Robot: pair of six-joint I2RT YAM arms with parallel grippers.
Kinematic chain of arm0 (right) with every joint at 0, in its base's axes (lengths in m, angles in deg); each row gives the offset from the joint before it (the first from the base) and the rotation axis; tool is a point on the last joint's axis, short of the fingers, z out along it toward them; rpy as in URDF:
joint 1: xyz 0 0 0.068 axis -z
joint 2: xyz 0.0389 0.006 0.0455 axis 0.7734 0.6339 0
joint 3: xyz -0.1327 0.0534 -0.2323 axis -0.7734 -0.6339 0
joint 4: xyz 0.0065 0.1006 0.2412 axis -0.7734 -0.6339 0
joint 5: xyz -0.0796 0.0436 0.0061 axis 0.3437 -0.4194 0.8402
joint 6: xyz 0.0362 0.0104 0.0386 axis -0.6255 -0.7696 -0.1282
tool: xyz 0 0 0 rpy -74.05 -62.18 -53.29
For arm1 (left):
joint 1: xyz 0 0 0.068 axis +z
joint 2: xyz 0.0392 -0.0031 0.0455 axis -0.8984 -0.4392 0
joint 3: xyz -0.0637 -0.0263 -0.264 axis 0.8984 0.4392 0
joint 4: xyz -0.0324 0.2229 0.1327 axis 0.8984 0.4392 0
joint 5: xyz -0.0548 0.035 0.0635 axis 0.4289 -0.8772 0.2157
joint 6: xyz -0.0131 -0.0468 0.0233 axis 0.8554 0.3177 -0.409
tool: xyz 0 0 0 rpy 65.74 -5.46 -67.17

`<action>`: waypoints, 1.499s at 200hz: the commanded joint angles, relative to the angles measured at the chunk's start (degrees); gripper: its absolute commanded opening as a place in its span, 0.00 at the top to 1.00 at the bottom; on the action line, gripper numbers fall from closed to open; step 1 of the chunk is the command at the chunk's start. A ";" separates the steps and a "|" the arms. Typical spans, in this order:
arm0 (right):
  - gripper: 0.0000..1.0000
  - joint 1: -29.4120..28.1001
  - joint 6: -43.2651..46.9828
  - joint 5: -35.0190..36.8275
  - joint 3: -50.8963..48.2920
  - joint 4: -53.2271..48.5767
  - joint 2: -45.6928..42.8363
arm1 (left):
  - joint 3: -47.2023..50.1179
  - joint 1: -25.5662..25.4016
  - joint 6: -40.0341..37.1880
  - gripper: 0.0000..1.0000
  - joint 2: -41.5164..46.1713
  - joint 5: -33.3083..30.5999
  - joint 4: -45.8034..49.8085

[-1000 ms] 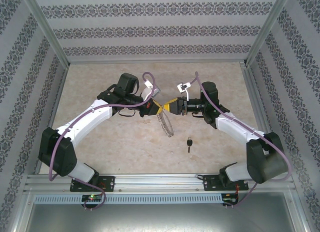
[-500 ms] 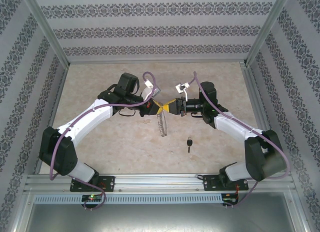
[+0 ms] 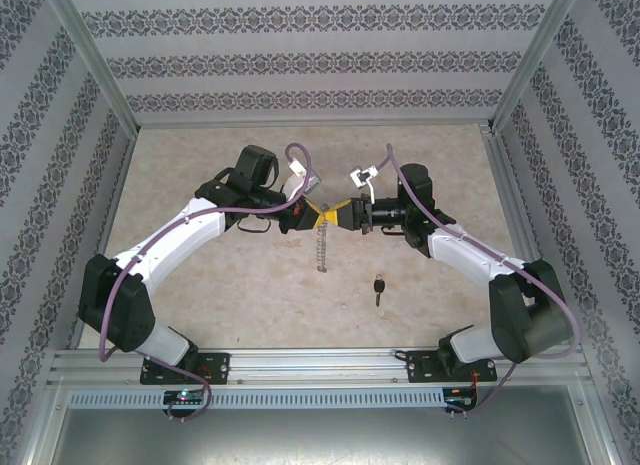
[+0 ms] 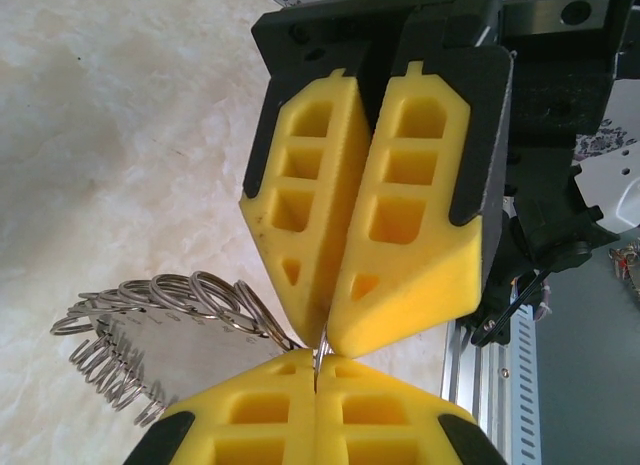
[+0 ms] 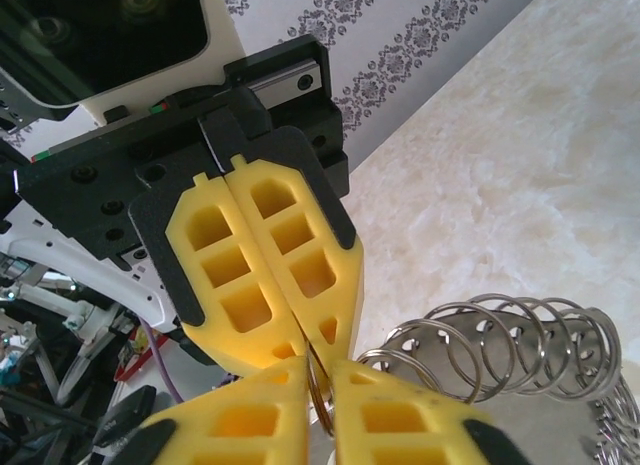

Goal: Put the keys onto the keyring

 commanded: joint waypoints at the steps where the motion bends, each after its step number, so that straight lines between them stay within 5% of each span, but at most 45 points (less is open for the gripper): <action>1: 0.95 -0.78 0.86 -2.14 0.63 0.88 0.47 | -2.70 0.32 -0.24 1.00 -0.21 2.35 -1.92; 27: 1.00 -0.92 1.09 -1.80 0.67 0.89 0.46 | -2.76 0.32 0.31 0.97 -0.08 1.91 -2.37; 66: 1.00 -0.49 1.80 -0.04 0.65 0.96 -0.56 | -1.77 1.22 -0.02 0.70 2.84 -0.88 -3.06; 91: 1.00 -0.05 1.86 0.58 0.91 1.17 -1.42 | 0.28 4.02 1.43 0.65 6.00 -0.56 -5.00; 185: 1.00 0.44 -2.05 4.14 -0.14 9.61 -4.64 | 8.60 7.25 12.09 0.69 9.42 6.25 -20.08; 300: 1.00 0.25 -5.77 5.79 5.87 16.51 -0.62 | 6.99 7.24 16.36 0.73 4.18 10.72 -29.73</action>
